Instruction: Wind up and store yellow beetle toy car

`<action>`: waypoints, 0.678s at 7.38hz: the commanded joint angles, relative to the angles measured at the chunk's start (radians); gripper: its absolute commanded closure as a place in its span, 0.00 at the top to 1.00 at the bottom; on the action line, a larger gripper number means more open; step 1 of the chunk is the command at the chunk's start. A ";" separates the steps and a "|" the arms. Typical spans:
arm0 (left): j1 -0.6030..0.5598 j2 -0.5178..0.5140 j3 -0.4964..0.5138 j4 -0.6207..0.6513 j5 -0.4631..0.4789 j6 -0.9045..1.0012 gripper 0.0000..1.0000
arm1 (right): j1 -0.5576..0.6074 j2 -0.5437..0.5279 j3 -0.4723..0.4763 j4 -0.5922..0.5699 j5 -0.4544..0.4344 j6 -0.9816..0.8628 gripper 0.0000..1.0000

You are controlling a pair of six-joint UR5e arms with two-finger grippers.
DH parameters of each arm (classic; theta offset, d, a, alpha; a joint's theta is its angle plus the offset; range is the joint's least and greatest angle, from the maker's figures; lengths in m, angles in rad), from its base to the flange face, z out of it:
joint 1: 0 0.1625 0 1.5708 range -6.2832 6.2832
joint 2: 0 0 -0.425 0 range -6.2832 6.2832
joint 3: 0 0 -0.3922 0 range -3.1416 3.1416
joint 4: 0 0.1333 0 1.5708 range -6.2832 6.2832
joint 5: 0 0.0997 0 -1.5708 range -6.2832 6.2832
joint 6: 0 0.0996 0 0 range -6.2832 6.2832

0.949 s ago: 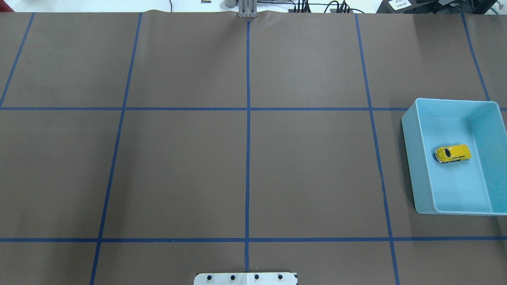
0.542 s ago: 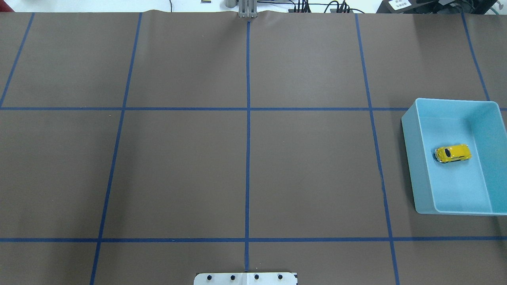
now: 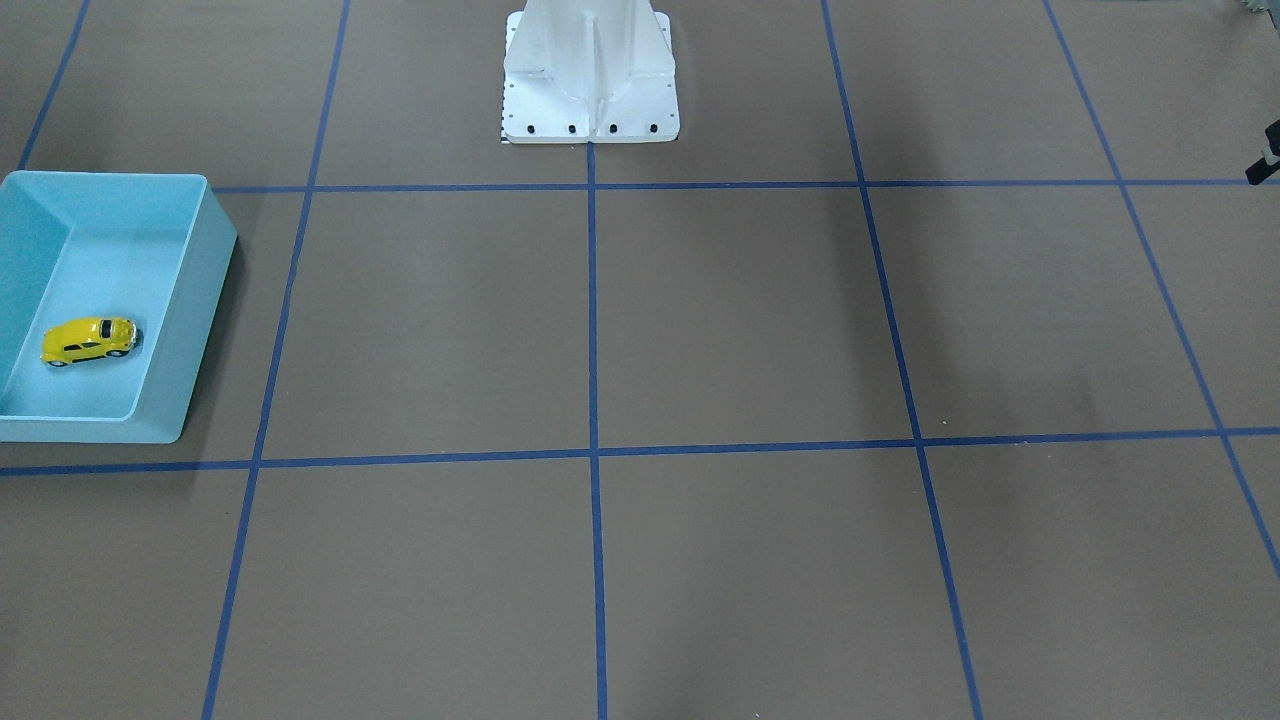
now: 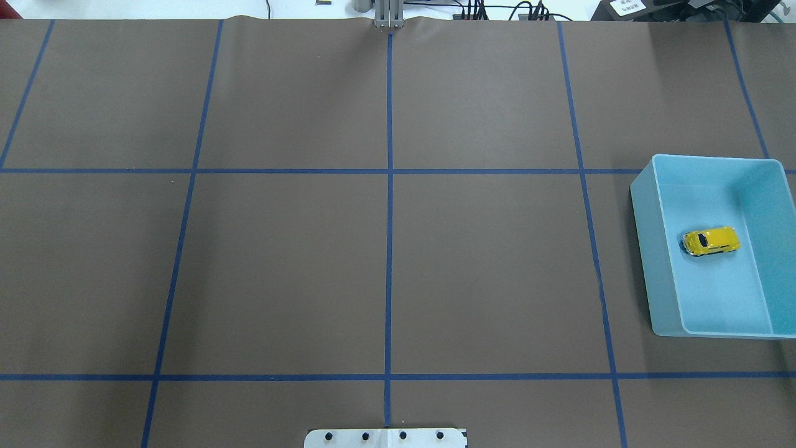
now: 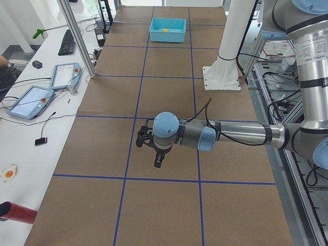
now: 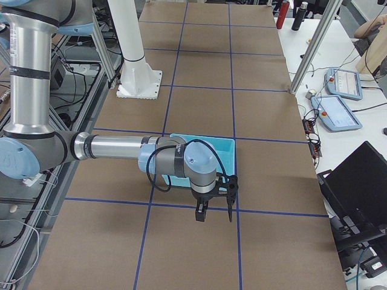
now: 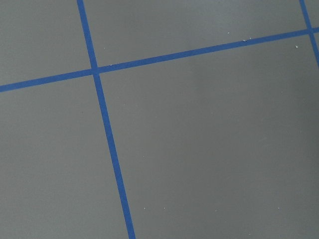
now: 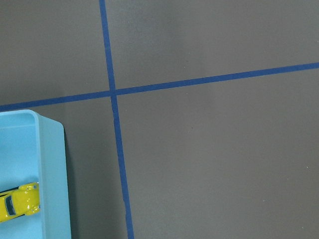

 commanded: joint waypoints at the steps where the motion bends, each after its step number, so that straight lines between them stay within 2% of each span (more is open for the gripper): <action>1: -0.002 0.011 0.031 -0.003 -0.001 0.001 1.00 | -0.001 0.000 0.000 -0.001 -0.001 0.000 0.99; 5: -0.001 0.013 0.040 -0.002 -0.005 0.001 1.00 | -0.001 0.000 0.000 -0.002 0.000 0.000 0.99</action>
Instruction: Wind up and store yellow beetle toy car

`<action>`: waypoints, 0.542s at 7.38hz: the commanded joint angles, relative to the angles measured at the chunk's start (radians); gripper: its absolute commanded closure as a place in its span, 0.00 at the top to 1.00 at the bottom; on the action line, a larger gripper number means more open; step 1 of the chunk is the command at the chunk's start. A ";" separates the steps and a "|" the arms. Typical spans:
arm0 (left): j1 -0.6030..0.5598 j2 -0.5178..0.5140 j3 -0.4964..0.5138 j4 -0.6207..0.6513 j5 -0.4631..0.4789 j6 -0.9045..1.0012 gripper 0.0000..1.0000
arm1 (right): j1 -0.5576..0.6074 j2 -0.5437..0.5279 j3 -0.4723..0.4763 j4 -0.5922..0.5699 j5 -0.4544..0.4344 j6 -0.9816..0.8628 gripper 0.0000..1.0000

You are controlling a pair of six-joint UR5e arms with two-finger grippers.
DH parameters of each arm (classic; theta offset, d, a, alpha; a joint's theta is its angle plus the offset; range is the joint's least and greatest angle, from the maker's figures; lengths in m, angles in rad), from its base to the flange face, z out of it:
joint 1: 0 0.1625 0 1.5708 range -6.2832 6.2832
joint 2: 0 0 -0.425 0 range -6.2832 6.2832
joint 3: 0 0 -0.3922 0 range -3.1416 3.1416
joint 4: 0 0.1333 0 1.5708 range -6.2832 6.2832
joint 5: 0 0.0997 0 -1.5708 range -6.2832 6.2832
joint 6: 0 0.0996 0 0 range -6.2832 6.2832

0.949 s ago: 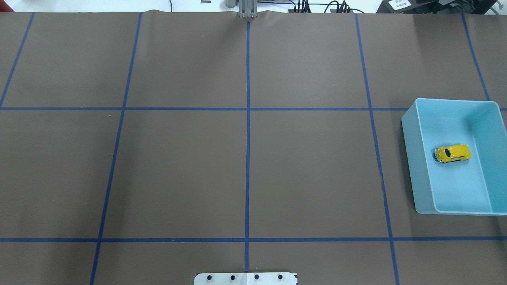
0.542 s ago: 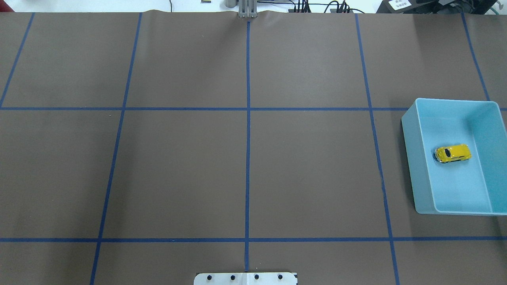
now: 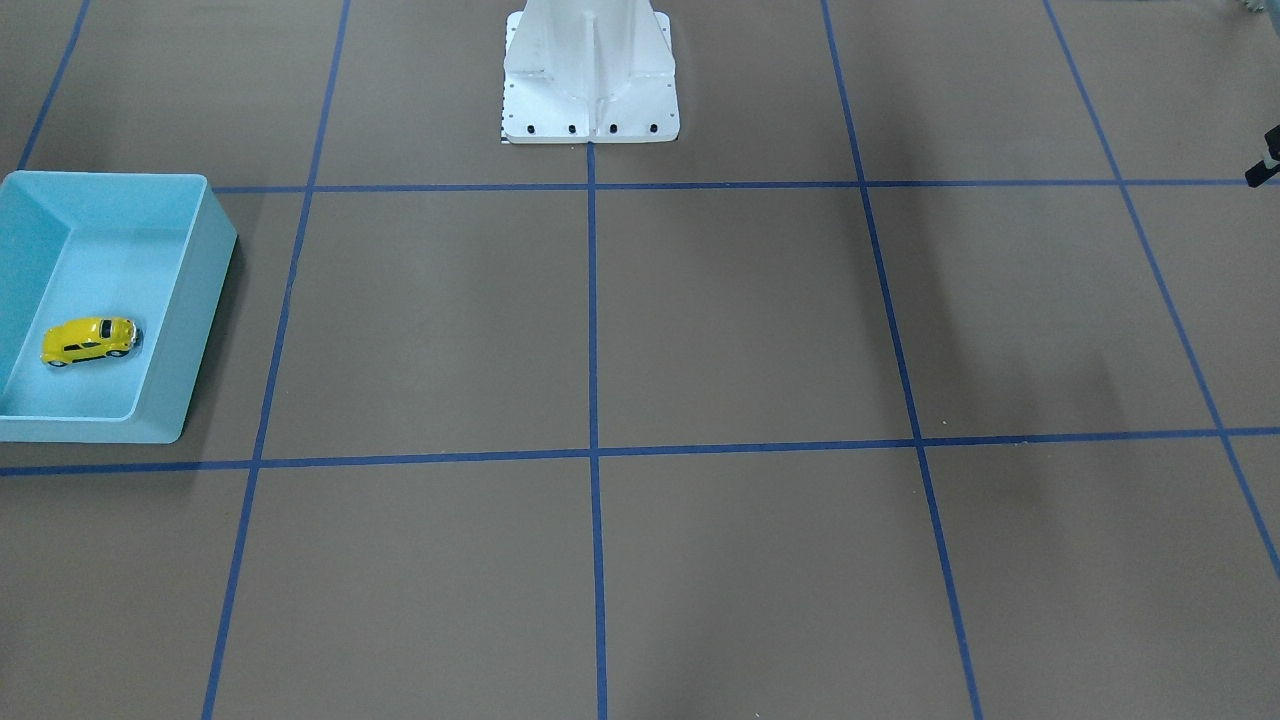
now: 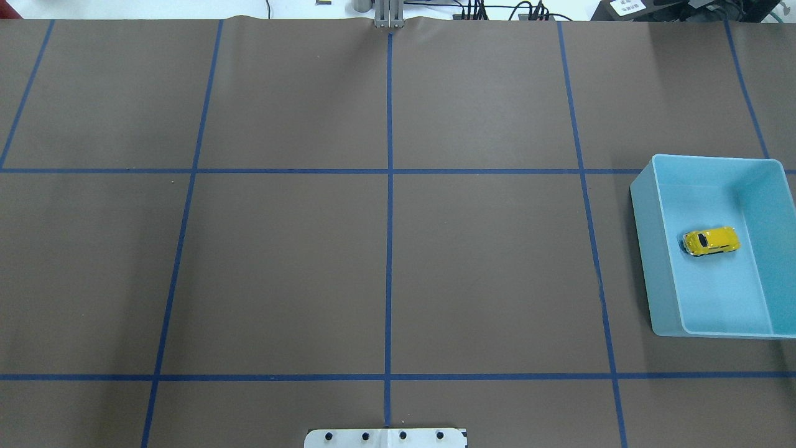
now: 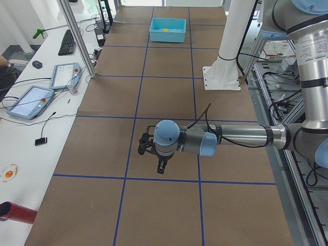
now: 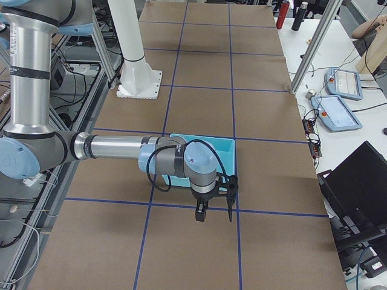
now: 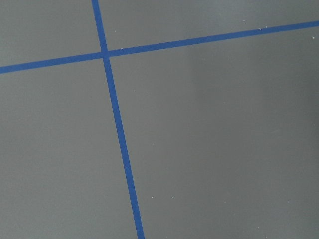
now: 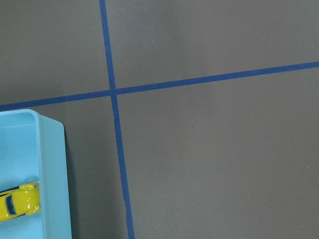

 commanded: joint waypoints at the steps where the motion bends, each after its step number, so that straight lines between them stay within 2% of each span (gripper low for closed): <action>1: 0.000 0.002 0.002 0.003 -0.004 0.000 1.00 | 0.000 0.000 0.003 -0.002 0.000 0.002 0.99; 4: 0.000 0.002 0.002 0.003 -0.007 0.000 1.00 | 0.000 0.002 0.005 -0.006 0.000 0.002 0.99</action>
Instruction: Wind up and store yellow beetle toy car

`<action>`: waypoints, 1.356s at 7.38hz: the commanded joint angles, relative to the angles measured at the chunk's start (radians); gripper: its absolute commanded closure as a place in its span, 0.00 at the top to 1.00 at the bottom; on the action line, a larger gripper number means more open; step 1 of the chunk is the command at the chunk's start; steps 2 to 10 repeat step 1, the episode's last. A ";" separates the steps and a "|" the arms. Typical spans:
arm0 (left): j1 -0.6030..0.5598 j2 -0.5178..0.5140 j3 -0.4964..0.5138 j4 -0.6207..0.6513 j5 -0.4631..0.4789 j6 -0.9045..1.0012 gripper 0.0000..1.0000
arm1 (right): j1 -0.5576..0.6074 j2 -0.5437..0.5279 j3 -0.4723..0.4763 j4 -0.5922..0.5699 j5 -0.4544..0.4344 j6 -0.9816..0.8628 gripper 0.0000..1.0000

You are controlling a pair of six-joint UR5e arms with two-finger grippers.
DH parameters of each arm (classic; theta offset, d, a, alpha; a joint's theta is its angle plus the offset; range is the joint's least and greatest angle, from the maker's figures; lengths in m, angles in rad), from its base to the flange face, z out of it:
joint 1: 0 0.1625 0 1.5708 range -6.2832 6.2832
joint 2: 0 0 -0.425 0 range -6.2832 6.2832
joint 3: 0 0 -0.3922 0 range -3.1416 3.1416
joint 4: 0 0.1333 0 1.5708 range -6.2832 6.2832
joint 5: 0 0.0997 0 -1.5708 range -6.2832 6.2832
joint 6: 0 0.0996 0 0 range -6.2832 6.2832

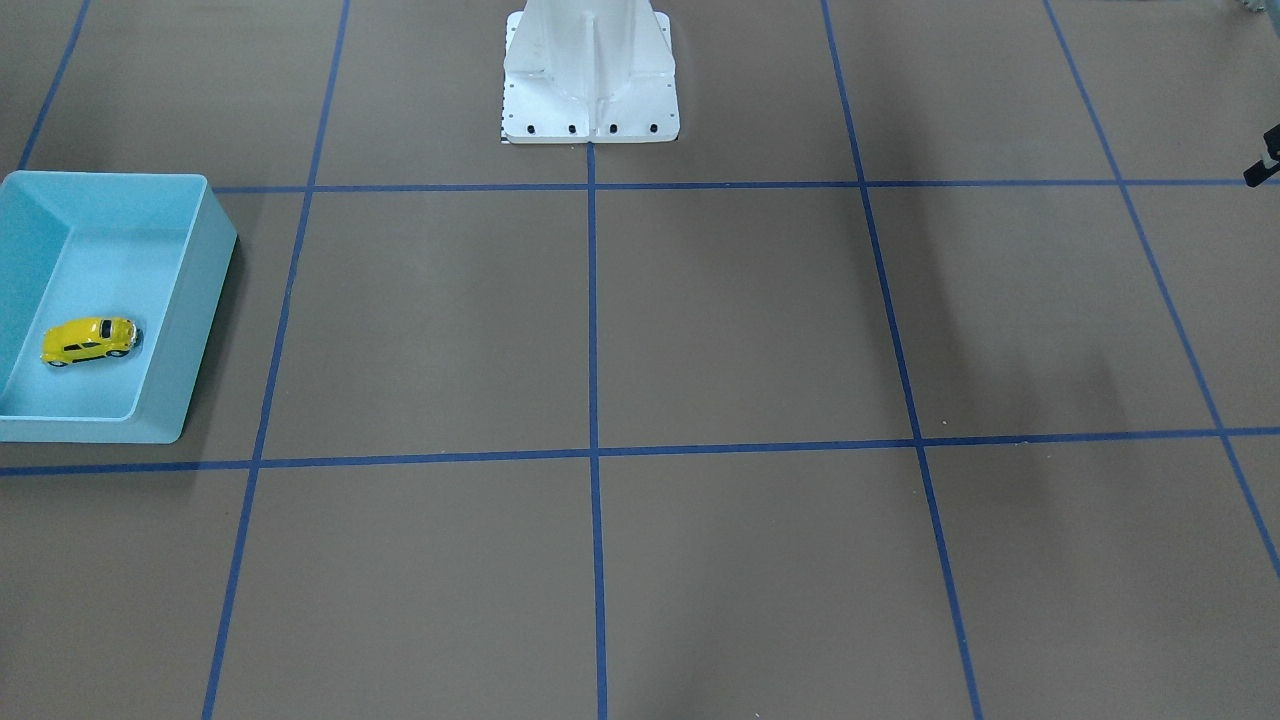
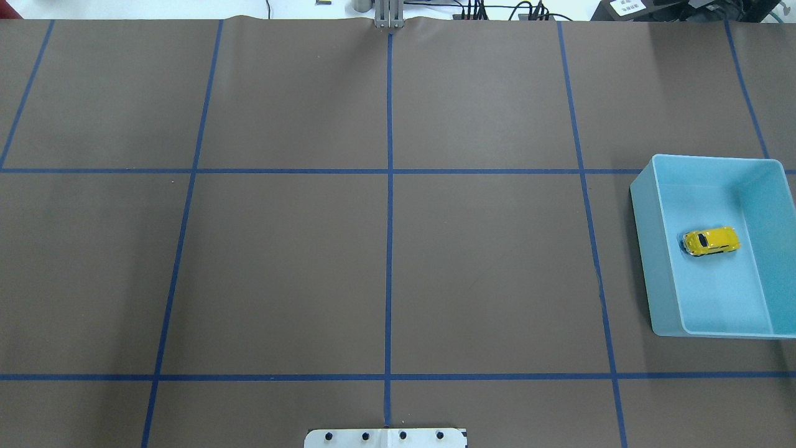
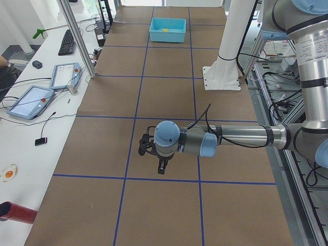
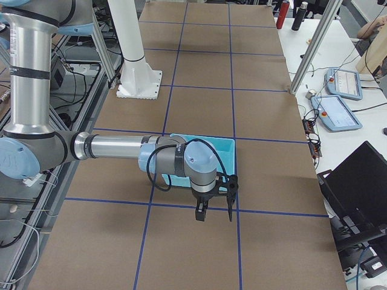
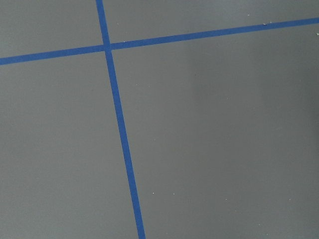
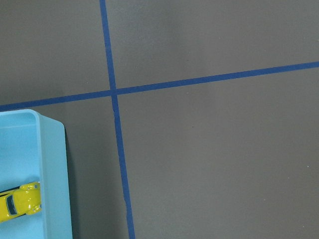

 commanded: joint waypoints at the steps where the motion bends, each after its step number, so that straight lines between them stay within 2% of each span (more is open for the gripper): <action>1: 0.000 0.000 0.000 0.000 -0.001 -0.002 1.00 | 0.000 0.000 0.001 -0.002 0.000 0.000 0.99; 10: 0.000 0.000 0.000 0.000 -0.001 -0.002 1.00 | 0.000 0.000 0.001 -0.002 0.000 0.000 0.99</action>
